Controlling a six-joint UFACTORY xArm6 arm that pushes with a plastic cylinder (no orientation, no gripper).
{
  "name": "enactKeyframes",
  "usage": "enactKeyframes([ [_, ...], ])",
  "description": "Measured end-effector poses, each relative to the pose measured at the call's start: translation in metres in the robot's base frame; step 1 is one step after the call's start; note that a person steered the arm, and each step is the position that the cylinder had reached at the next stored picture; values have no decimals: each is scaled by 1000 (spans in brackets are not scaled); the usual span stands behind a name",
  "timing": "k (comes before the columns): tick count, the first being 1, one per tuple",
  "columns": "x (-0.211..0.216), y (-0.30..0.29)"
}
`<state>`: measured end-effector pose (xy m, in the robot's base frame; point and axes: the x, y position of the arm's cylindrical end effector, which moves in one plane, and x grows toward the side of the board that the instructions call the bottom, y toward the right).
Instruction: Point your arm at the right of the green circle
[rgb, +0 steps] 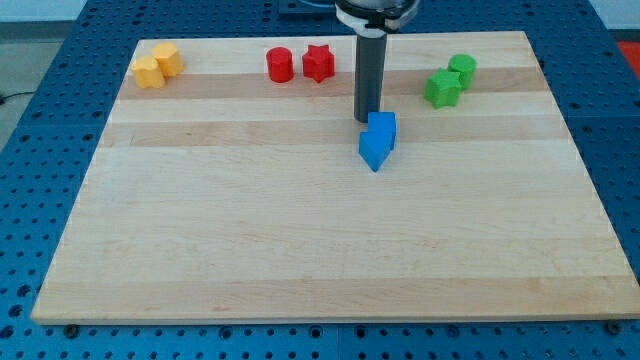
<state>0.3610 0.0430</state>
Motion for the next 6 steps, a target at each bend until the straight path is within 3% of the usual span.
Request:
enactKeyframes([
  [1, -3, 0],
  [4, -5, 118],
  [6, -40, 168],
])
